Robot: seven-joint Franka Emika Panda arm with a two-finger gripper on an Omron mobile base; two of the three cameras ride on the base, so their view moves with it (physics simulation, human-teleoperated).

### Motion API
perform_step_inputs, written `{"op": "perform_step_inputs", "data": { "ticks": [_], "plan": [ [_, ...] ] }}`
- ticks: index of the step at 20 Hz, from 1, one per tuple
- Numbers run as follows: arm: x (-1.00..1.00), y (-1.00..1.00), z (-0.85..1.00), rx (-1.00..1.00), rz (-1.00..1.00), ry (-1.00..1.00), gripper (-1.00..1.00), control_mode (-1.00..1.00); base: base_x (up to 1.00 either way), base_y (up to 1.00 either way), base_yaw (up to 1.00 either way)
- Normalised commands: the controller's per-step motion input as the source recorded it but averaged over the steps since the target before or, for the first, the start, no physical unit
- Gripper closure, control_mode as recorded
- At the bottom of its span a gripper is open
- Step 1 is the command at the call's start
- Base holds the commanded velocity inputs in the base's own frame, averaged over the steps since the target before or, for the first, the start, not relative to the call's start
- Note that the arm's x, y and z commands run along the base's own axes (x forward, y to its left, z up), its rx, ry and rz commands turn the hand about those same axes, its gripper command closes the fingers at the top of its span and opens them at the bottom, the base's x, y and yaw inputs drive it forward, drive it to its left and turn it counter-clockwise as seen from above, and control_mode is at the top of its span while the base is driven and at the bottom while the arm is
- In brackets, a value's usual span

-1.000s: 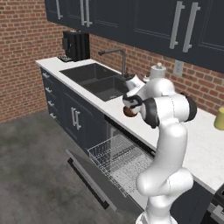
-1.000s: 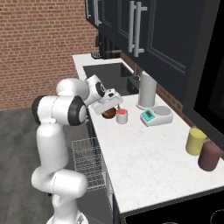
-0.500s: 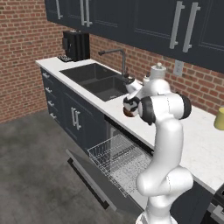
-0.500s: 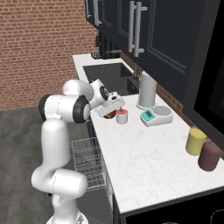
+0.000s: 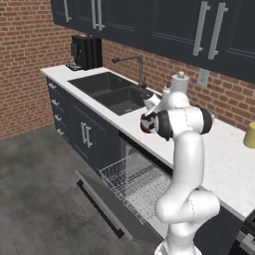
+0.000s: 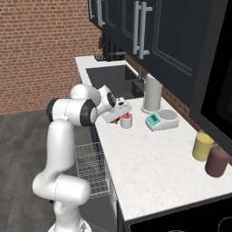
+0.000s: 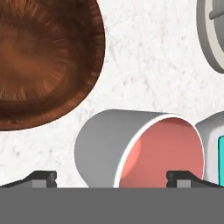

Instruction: Pick up the cup and bowl from the counter, place them in the dishwasher, and close the dishwasher door.

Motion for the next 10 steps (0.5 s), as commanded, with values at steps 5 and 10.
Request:
{"op": "perform_step_inputs", "data": {
  "ticks": [5, 10],
  "plan": [
    [0.13, -0.07, -0.10, 0.00, 0.04, 0.00, -1.00, -1.00, 0.00, 0.00, 0.00],
    [0.00, -0.01, -0.10, 0.00, 0.02, 0.00, 1.00, -1.00, 0.00, 0.00, 0.00]
  ]
}}
